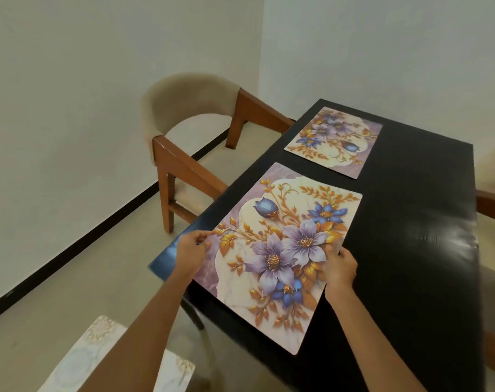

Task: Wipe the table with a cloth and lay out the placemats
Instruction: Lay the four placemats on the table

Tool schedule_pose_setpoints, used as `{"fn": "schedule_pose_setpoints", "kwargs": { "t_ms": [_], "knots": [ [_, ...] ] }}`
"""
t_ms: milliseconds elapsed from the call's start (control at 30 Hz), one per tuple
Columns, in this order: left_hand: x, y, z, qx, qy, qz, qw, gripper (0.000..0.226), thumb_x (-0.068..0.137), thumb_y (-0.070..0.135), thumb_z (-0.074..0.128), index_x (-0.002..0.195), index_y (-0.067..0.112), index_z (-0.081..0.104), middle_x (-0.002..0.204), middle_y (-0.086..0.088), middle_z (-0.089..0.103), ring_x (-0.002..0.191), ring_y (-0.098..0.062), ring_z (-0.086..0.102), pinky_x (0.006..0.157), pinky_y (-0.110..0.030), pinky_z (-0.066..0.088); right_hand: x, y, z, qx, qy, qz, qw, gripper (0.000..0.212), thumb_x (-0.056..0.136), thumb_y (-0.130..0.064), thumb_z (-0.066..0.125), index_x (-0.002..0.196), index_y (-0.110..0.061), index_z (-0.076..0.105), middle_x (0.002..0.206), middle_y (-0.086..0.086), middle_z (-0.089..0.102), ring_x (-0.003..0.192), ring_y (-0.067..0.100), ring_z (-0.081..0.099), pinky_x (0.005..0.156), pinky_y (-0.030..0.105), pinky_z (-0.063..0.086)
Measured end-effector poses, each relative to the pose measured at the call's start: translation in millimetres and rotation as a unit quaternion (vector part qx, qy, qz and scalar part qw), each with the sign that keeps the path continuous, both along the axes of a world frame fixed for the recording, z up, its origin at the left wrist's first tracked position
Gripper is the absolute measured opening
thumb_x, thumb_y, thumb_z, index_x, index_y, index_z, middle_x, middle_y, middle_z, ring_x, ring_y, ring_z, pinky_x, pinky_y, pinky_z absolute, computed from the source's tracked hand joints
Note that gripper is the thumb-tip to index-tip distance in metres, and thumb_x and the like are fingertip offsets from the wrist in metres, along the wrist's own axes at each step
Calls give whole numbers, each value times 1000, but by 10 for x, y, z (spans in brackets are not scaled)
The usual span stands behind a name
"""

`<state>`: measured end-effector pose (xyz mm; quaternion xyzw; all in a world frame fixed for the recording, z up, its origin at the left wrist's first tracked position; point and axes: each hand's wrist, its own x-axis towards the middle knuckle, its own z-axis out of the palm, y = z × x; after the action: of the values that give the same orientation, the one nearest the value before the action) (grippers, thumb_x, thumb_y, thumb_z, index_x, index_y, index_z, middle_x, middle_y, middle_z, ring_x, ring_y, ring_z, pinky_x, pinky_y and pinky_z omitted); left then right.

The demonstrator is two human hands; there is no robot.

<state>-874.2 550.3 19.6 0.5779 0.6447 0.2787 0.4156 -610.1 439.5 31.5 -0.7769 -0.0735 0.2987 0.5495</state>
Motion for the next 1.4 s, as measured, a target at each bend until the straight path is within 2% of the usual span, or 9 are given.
{"fn": "schedule_pose_setpoints", "kwargs": {
  "t_ms": [167, 367, 500, 567, 700, 800, 967, 1100, 1400],
  "knots": [
    [245, 383, -101, -16, 15, -5, 1000, 20, 96, 9, 51, 111, 7, 66, 97, -4, 63, 95, -20, 60, 69, -14, 43, 252, 281, -96, -41, 41, 43, 997, 13, 93, -21, 55, 88, -14, 65, 89, 9, 64, 81, 23, 62, 71, 35, 50],
    [387, 648, -163, -32, 31, -12, 999, 20, 95, 10, 54, 111, 6, 65, 105, -7, 65, 95, -19, 59, 80, -25, 48, 388, 518, -196, -79, 35, 3, 996, 26, 92, -10, 53, 67, -9, 60, 74, 11, 59, 66, 22, 54, 57, 30, 40],
    [450, 784, -166, -36, 64, -8, 997, 19, 94, 15, 58, 106, 4, 66, 100, -9, 65, 90, -19, 58, 76, -24, 45, 430, 602, -242, -114, 7, -9, 993, 29, 94, -9, 51, 67, -12, 62, 72, 6, 60, 64, 19, 55, 53, 28, 39],
    [467, 843, -181, -33, 84, -9, 996, 21, 94, 17, 58, 105, 1, 67, 101, -14, 66, 94, -25, 61, 84, -30, 49, 439, 615, -278, -126, 2, -3, 992, 27, 94, -12, 53, 70, -13, 66, 75, 6, 64, 67, 19, 59, 54, 29, 42],
    [472, 903, -196, -33, 88, -9, 996, 21, 94, 14, 58, 103, 0, 69, 104, -17, 67, 96, -27, 61, 89, -37, 49, 434, 615, -253, -154, -30, -2, 988, 15, 94, -12, 57, 93, -10, 71, 88, 5, 66, 73, 16, 59, 56, 26, 42],
    [466, 906, -180, -43, 64, -4, 997, 19, 93, 12, 59, 103, 0, 70, 106, -16, 67, 93, -24, 58, 86, -32, 47, 428, 620, -228, -182, -38, -25, 982, 21, 90, -11, 65, 111, -11, 66, 110, 9, 64, 95, 23, 62, 66, 31, 45],
    [402, 976, -168, -79, 55, 8, 995, 16, 88, 11, 65, 100, 3, 73, 106, -12, 66, 93, -19, 54, 88, -31, 45, 426, 621, -281, -193, -54, -22, 979, 17, 87, -14, 69, 104, -13, 67, 105, 7, 65, 96, 23, 62, 79, 39, 54],
    [406, 1027, -186, -105, 59, 17, 993, 17, 87, 15, 68, 99, 4, 74, 106, -12, 65, 94, -22, 54, 93, -34, 47, 413, 597, -290, -181, -61, -23, 981, 12, 86, -16, 70, 98, -14, 66, 97, 5, 64, 90, 20, 62, 73, 34, 52],
    [380, 1135, -161, -188, 27, 29, 981, 11, 83, 12, 71, 91, 6, 74, 105, -14, 62, 100, -31, 59, 96, -45, 50, 460, 539, -315, -169, -71, -3, 983, 6, 86, -17, 70, 85, -17, 64, 84, 2, 66, 73, 14, 66, 76, 39, 59]
  ]
}}
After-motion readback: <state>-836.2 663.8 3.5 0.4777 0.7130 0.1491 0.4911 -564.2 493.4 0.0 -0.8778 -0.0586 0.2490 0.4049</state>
